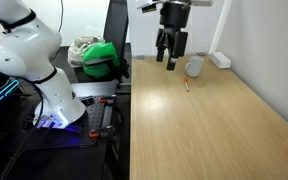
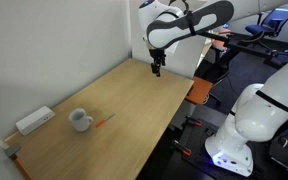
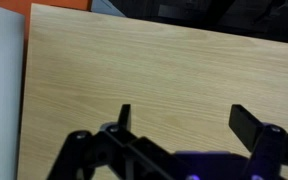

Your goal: Pick up the pen and put it in the white cup

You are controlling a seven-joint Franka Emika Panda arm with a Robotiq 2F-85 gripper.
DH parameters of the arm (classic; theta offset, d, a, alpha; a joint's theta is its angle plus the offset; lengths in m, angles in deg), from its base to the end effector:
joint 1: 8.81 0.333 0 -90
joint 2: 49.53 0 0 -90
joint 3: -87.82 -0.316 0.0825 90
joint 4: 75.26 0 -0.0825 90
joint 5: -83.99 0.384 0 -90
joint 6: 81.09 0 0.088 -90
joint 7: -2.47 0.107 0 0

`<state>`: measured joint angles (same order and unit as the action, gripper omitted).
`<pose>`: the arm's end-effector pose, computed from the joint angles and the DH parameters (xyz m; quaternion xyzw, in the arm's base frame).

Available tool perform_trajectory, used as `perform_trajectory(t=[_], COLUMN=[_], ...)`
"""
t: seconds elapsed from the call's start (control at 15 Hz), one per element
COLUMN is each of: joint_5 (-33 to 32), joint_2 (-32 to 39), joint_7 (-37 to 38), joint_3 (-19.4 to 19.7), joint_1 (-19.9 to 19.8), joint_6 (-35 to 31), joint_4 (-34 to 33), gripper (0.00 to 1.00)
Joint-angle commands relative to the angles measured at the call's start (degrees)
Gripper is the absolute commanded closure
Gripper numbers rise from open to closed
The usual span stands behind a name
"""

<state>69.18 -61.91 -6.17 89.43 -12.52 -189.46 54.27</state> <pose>0.4602 -0.0621 0.4404 0.9872 0.0790 -0.0893 0.1058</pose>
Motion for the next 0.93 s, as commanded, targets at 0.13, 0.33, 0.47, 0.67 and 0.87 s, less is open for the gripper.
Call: perform_trajectory(t=[0.13,0.33,0.47,0.67,0.87], joint_5=[-0.1,-0.1,-0.6,-1.0,-1.5], joint_2=[0.0,0.0,0.1,0.6,1.1], joint_7=[0.1,0.1,-0.2,-0.9,-1.7], joint_3=[0.4,0.4,0.3,0.1,-0.1], joint_1=[0.5,0.5,0.7,1.1,1.6], joint_6=[0.1,0.1,-0.4,-1.9,-4.1], joint_4=[-0.1,-0.1,0.1,0.1,0.1], gripper=[0.00,0.00,0.00,0.00,0.00])
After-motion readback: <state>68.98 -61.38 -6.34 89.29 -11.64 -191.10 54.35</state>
